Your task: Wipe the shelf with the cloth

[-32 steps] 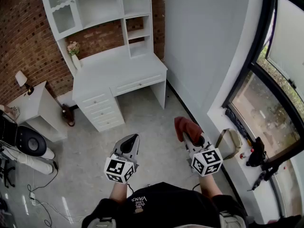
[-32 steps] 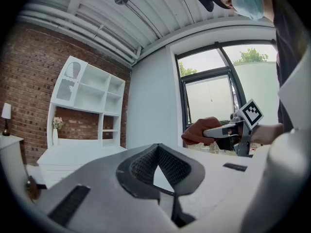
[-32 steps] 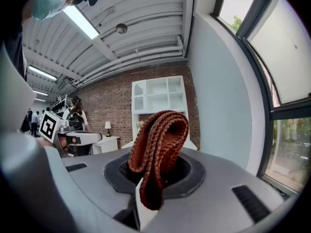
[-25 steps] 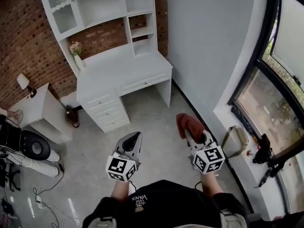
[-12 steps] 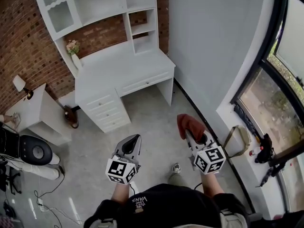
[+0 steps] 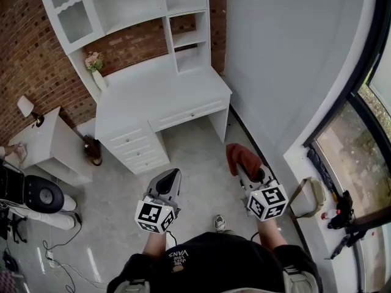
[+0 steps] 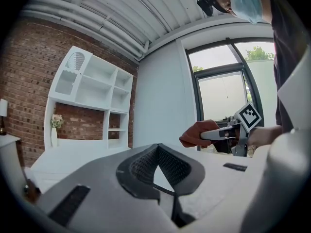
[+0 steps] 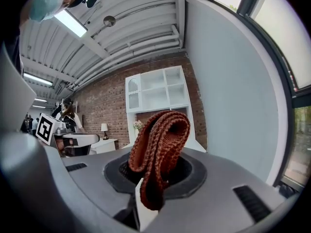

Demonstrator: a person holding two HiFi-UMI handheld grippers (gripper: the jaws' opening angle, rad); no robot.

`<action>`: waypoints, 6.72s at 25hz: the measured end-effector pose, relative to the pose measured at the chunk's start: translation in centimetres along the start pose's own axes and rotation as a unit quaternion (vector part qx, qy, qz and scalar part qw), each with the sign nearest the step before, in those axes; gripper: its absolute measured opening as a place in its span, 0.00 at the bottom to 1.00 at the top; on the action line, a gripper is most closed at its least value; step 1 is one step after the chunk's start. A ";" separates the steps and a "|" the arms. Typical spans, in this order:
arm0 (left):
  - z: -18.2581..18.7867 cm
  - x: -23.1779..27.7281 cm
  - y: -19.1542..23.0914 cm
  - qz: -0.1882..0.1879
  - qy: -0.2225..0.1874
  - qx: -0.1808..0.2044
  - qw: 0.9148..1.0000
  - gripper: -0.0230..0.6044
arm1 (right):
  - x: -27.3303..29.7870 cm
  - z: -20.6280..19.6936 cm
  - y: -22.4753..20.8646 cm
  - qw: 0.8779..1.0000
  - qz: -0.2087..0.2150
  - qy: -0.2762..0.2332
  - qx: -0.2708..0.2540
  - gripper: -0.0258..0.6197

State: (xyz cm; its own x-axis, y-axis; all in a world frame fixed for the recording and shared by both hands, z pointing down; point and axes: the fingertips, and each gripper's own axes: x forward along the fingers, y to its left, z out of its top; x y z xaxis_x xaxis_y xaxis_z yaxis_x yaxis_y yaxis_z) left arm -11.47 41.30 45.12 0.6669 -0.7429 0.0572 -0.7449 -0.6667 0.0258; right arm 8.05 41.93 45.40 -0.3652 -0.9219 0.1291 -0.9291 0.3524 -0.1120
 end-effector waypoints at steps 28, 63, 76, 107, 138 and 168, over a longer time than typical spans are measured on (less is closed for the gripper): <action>-1.2 20.0 8.0 0.055 0.017 -0.016 0.998 0.05 | 18.5 1.5 -14.8 0.998 0.056 0.020 0.007 0.18; 1.5 41.4 37.4 -0.031 0.016 -0.016 0.999 0.05 | 51.7 9.7 -18.1 1.000 -0.009 -0.012 0.002 0.18; 2.9 50.9 40.9 0.049 0.000 -0.015 0.999 0.05 | 62.1 13.0 -26.3 0.998 0.062 -0.018 -0.025 0.18; 4.5 61.3 42.3 0.150 -0.009 -0.011 0.989 0.05 | 76.6 33.7 -31.4 0.947 0.193 -0.165 -0.198 0.18; 5.9 61.0 52.8 0.118 -0.039 -0.023 0.992 0.05 | 96.7 45.0 -22.8 0.931 0.171 -0.049 -0.318 0.19; 3.8 60.6 56.2 0.149 -0.047 -0.050 0.987 0.05 | 106.8 41.1 -25.5 0.898 0.139 0.182 -0.375 0.19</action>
State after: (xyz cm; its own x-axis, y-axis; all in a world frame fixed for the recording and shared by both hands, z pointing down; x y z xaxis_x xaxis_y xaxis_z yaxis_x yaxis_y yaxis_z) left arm -12.82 -41.44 46.22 0.4138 -0.9102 -0.0152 -0.9031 -0.4126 0.1195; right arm -4.86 -72.09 21.52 -0.4562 -0.7161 0.5283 -0.5274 0.6957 0.4877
